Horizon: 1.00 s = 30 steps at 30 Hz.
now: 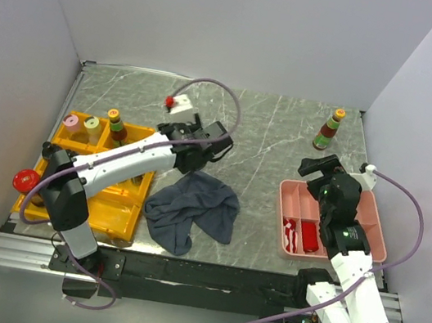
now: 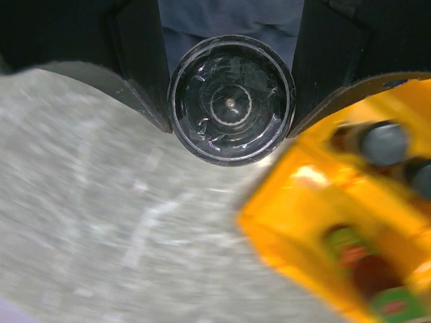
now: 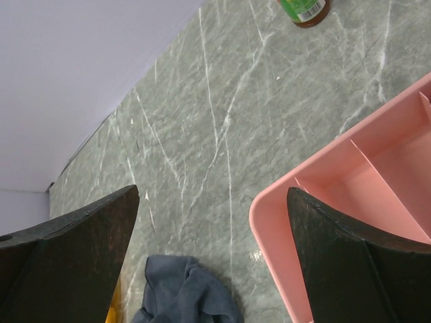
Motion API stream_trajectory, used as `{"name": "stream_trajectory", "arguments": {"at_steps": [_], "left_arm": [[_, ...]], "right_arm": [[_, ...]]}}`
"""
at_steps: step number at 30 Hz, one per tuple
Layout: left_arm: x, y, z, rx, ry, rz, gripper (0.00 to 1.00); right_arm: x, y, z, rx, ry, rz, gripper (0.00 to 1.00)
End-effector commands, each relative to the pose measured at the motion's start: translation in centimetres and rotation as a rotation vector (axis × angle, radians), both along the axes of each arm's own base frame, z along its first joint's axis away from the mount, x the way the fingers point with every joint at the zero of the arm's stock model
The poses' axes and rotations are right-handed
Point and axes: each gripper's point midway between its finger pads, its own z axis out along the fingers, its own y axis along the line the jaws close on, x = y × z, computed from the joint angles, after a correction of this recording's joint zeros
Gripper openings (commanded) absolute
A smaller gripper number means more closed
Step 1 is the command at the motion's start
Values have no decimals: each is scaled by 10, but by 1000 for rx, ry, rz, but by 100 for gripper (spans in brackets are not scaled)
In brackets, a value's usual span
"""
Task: Organize the condiment bottles
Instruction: Pick up the bottle from the center of the board, then place the bottle in the storage box.
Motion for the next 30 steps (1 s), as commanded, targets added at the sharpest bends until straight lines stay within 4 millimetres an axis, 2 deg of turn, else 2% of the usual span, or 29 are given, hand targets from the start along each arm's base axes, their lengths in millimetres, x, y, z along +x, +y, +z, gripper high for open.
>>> {"name": "stream_trajectory", "arguments": {"at_steps": [1,3,4,5,6,7,12,21,30], "left_arm": [[-29,69,14,18,-32,263,1],[-37,80,11,-11,-17,284,1],[-43,87,1,-17,-9,304,1],[-48,94,6,-47,-21,313,1],[-52,101,1,-37,-16,321,1],[-56,107,7,-62,-35,327,1],[-66,127,9,-80,-41,352,1],[-81,147,1,-42,3,340,1],[-81,153,24,-5,-24,295,1]], "right_arm": [[5,2,5,-4,-34,16,99],[6,3,4,-2,-31,19,99],[6,3,3,-3,-29,21,99],[6,2,3,-3,-29,19,99],[6,3,3,-4,-27,21,99],[6,3,3,-4,-29,24,98],[8,5,2,-1,-27,31,99],[10,7,1,1,-23,39,99],[10,8,1,-1,-23,47,100]]}}
